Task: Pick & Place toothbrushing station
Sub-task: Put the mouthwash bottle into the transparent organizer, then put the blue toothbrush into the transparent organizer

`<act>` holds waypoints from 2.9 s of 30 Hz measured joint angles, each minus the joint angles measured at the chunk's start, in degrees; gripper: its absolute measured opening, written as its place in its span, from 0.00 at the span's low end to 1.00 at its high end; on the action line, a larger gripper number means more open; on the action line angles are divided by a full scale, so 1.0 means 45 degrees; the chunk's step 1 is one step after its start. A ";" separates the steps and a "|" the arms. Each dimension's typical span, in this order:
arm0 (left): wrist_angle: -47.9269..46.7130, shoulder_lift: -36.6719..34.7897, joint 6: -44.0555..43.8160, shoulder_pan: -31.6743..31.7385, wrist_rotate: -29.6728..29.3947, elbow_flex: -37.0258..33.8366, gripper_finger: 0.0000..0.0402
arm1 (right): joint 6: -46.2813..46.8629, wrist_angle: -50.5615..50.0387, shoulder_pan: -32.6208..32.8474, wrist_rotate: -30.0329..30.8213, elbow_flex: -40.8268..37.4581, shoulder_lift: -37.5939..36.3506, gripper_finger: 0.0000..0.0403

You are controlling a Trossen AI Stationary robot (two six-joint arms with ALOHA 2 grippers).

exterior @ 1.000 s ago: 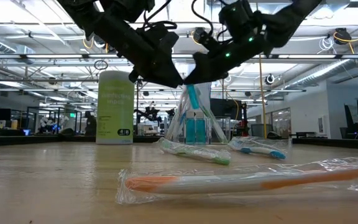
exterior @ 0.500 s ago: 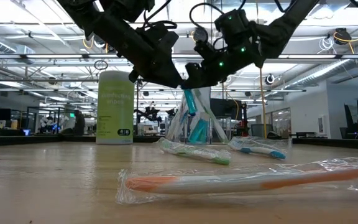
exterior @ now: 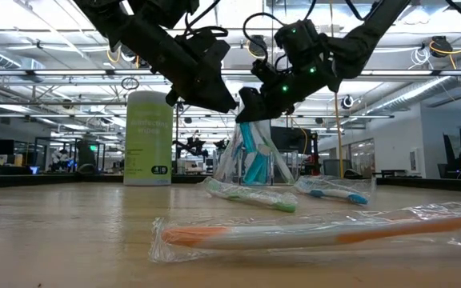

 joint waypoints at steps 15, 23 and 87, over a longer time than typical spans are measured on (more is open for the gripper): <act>0.0015 0.0000 0.0107 0.0001 0.0000 0.0000 0.31 | 0.0626 -0.0322 -0.0293 -0.1601 0.0008 0.0481 0.28; 0.0015 0.0000 0.0107 0.0000 -0.0004 0.0000 0.31 | 0.0585 -0.1011 -0.0280 -0.1577 0.0008 0.0475 0.33; 0.0092 0.0000 0.0097 0.0001 -0.0004 -0.0001 0.31 | 1.0142 -0.8529 0.3576 -0.2650 -0.2862 -0.3936 0.44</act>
